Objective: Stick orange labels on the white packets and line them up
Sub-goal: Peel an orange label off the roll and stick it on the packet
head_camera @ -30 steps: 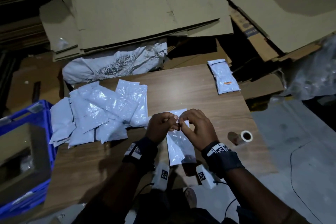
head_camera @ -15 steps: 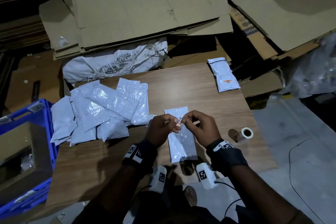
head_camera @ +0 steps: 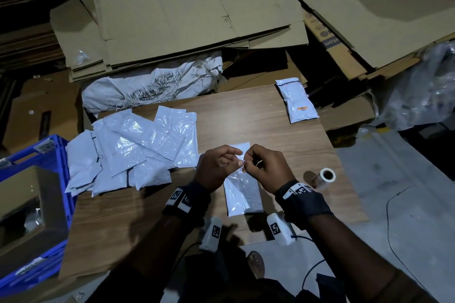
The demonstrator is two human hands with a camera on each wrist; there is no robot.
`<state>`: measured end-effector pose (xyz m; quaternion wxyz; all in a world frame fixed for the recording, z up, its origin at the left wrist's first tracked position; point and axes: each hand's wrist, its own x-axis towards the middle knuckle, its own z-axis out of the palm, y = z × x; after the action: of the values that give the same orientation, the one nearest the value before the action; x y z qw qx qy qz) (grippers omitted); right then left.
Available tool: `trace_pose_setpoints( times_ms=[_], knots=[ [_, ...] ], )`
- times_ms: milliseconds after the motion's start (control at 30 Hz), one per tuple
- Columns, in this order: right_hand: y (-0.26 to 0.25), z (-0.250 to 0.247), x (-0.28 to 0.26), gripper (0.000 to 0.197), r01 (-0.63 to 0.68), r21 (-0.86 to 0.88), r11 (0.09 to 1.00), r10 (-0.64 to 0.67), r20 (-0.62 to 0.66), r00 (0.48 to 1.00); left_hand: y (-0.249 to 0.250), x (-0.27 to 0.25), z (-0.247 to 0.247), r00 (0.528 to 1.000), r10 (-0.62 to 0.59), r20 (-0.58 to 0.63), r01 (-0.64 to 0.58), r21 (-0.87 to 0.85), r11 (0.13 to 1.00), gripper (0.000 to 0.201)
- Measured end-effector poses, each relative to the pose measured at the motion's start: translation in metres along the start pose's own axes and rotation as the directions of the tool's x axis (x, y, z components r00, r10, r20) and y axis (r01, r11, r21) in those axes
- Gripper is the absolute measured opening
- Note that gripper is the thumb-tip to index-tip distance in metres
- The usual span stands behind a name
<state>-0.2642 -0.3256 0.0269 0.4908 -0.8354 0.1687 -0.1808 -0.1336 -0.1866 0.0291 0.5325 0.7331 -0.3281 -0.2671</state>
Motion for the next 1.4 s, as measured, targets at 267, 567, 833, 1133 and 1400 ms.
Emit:
trace_pose_setpoints(
  times_ms=[267,567,833,1133,1400],
  knots=[
    [0.005,0.005,-0.010,0.014,-0.089,0.084,0.993,0.097,-0.106,0.990,-0.008,-0.005,0.007,0.991,-0.062,-0.118,0.047,-0.120,0.992,0.010],
    [0.020,0.024,-0.021,0.024,-0.251,0.051,0.967,0.252,-0.034,0.967,-0.017,-0.013,0.021,0.958,-0.228,-0.172,0.182,-0.247,0.952,0.002],
    [0.026,0.022,-0.022,0.015,-0.263,0.089,0.961,0.270,-0.093,0.958,-0.024,-0.021,0.024,0.946,-0.283,-0.156,0.237,-0.260,0.936,0.008],
    [0.030,0.014,-0.023,0.023,-0.241,-0.064,0.968,0.241,-0.006,0.971,-0.033,-0.023,0.014,0.977,-0.195,-0.089,0.184,-0.118,0.976,0.013],
    [0.054,0.030,-0.035,0.020,-0.366,-0.024,0.930,0.365,-0.028,0.931,-0.050,-0.034,0.026,0.966,-0.240,-0.095,0.226,-0.133,0.965,0.012]
  ],
)
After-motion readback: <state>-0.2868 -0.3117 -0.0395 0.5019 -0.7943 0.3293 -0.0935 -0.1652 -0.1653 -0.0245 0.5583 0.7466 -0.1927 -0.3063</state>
